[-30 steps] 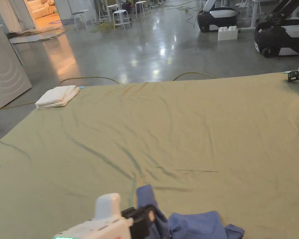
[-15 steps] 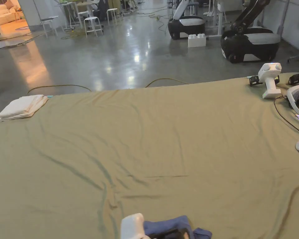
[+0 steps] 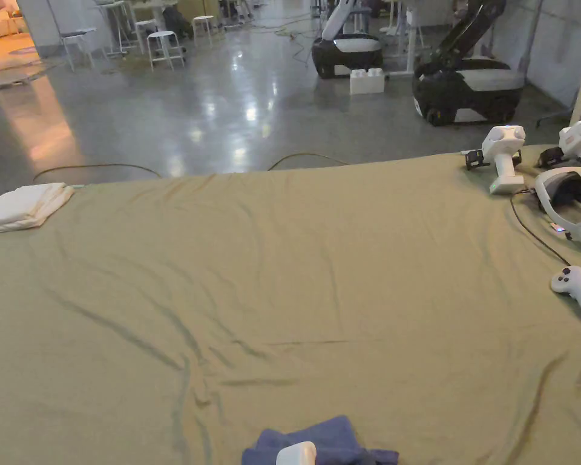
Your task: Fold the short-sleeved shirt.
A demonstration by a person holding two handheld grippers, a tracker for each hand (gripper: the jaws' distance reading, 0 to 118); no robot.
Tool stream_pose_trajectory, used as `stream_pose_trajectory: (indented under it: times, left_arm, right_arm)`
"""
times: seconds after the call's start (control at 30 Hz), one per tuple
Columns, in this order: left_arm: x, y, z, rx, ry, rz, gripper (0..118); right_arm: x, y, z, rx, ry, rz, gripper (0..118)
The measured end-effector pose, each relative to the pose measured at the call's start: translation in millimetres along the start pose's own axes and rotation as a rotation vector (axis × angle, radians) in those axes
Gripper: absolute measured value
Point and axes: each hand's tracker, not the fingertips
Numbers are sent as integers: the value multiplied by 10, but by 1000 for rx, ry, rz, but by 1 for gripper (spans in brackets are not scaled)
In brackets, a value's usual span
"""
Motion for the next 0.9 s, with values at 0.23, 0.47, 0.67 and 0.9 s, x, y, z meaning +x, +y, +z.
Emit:
stream_pose_trajectory:
  times: [0.23, 0.47, 0.67, 0.9]
  left_arm:
    - [-188, 71, 1273, 336, -138, 18, 94]
    - [-803, -69, 1575, 310, -12, 134, 94]
    - [-1071, -74, 1387, 256, -70, 232, 94]
    - [-1139, 132, 595, 45, -7, 182, 89]
  right_arm:
    - [-295, 109, -980, -136, 212, 70, 0]
    - [-439, 26, -2169, -352, 140, 218, 0]
    - [-394, -98, -2477, -450, 48, 163, 0]
    - [-334, -126, -2498, -451, 73, 158, 0]
